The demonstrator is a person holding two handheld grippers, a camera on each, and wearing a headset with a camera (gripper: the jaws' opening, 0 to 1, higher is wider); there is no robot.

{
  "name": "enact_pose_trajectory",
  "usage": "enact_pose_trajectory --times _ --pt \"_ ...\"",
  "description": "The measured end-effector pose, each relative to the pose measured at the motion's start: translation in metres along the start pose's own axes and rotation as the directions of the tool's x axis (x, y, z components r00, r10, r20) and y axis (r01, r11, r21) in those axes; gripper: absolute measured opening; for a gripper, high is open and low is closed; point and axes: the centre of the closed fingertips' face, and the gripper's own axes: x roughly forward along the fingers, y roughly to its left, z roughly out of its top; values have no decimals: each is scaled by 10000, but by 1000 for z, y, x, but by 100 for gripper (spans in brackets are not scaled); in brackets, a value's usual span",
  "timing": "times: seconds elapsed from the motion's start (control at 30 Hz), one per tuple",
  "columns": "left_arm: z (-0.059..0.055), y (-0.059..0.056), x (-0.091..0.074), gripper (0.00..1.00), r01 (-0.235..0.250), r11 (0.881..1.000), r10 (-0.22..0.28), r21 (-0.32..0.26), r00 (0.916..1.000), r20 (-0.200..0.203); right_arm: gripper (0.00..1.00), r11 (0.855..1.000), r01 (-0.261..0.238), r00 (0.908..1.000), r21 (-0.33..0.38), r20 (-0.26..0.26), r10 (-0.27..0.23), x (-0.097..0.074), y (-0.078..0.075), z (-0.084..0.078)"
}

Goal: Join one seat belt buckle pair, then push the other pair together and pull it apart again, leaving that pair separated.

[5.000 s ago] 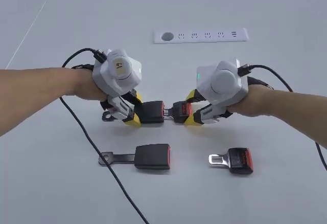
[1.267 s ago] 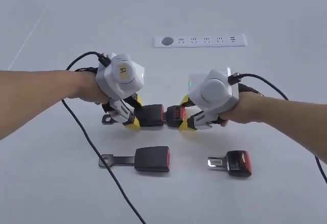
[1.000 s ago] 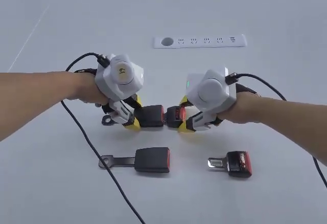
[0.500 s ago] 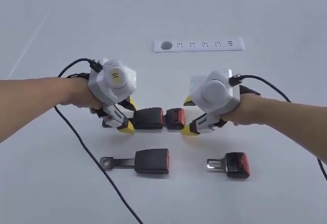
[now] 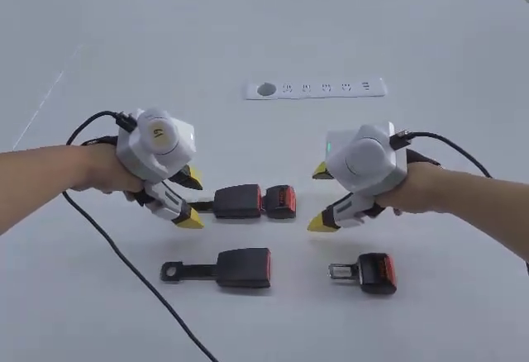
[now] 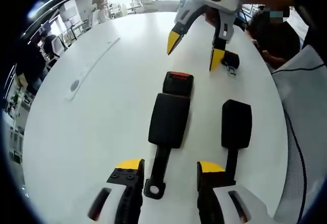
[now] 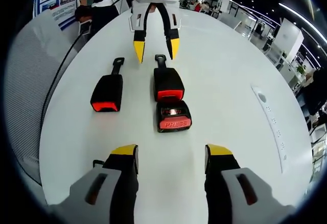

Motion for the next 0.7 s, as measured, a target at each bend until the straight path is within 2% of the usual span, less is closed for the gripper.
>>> enact_pose_trajectory --times 0.17,0.33,0.47,0.7 --pt "-8 -7 -8 43 -111 9995 113 -291 9999 78 52 9997 72 9999 221 -73 -71 -10 6 -10" --pt "-17 -15 -18 45 -272 9967 297 -765 9990 322 53 9982 223 9997 558 -77 -219 -23 12 -19" --pt "-18 -21 -29 47 -492 9908 614 -1265 9936 948 54 9948 450 9989 915 111 -462 -35 15 -22" --pt "-30 -37 -43 52 -824 9789 1120 -1870 9818 1535 58 9865 755 9956 1451 439 -827 -54 25 -28"
